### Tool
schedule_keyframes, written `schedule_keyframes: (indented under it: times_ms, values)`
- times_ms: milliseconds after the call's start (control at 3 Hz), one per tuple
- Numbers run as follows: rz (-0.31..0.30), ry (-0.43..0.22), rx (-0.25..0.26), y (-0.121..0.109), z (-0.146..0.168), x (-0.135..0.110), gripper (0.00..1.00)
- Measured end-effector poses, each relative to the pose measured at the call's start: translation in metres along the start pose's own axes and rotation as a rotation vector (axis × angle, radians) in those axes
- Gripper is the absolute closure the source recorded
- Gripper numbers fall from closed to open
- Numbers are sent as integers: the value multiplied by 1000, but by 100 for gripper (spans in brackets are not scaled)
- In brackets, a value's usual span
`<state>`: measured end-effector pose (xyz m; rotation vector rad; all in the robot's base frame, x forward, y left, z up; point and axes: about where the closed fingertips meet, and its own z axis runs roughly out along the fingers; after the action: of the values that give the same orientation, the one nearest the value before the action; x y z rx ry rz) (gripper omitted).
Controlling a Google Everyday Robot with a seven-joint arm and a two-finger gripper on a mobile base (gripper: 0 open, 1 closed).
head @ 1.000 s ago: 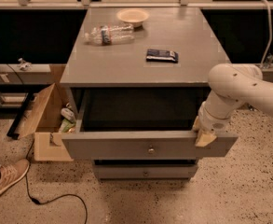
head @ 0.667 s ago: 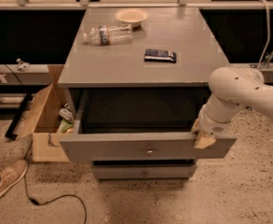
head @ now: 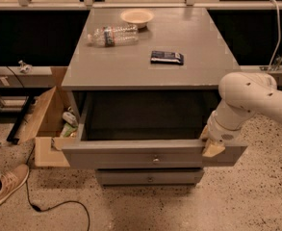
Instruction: Open top drawer
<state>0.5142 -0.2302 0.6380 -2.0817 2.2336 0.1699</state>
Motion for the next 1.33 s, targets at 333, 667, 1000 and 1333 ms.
schedule_keyframes:
  times_ms: [333,667,1000,1333]
  values:
    - [8,-1,0,3,-1,1,100]
    - [30,-3,-1,11,-1,1,100]
    - [30,-3,-1,11,-1,1,100]
    - [63,-5,-3,23,0,3,100]
